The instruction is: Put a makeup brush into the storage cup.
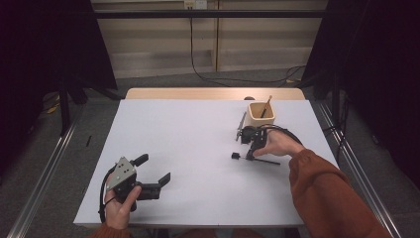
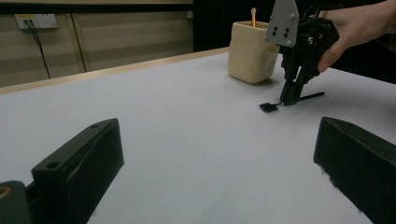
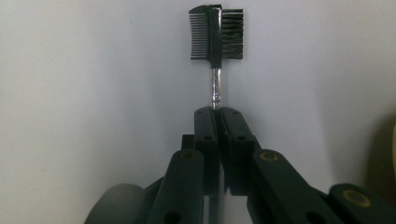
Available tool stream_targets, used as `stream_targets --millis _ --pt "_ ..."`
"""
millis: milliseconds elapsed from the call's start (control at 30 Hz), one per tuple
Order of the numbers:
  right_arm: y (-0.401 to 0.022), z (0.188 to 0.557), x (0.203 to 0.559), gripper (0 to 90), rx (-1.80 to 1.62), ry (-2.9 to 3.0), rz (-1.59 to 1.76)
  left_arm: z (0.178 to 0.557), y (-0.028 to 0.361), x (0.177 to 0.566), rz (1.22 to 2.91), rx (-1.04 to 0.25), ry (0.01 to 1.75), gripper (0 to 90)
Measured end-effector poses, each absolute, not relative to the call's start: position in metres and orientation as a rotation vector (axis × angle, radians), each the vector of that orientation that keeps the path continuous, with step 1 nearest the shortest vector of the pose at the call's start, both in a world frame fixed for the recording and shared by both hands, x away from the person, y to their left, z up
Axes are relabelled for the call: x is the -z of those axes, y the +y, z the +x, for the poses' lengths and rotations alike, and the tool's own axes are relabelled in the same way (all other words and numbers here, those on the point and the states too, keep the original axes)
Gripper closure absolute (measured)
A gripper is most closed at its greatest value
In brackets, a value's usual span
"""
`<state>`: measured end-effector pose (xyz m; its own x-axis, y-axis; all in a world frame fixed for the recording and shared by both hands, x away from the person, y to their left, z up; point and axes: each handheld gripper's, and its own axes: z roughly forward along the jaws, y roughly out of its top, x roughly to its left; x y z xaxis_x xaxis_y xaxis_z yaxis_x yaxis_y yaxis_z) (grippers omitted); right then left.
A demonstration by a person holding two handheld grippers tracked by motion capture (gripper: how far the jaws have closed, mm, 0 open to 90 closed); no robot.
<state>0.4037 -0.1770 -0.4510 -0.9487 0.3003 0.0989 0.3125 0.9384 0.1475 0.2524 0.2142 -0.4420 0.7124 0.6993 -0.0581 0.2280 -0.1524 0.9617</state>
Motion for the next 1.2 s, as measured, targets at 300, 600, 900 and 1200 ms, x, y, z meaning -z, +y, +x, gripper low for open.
stream_targets --millis 300,600,900,1200 --pt "-0.182 0.404 0.451 85.7 0.292 -2.994 -0.534 0.253 0.215 0.443 1.71 -0.487 0.752 1.5" --pt "-0.182 0.401 0.447 85.9 0.325 -2.977 -0.557 0.253 0.214 0.442 1.709 -0.489 0.751 1.5" --pt "-0.192 0.401 0.431 86.0 0.461 -2.98 -0.624 0.253 0.215 0.442 1.71 -0.488 0.75 1.5" --pt "-0.205 0.396 0.411 86.0 0.655 -2.972 -0.685 0.253 0.214 0.442 1.709 -0.49 0.75 1.5"
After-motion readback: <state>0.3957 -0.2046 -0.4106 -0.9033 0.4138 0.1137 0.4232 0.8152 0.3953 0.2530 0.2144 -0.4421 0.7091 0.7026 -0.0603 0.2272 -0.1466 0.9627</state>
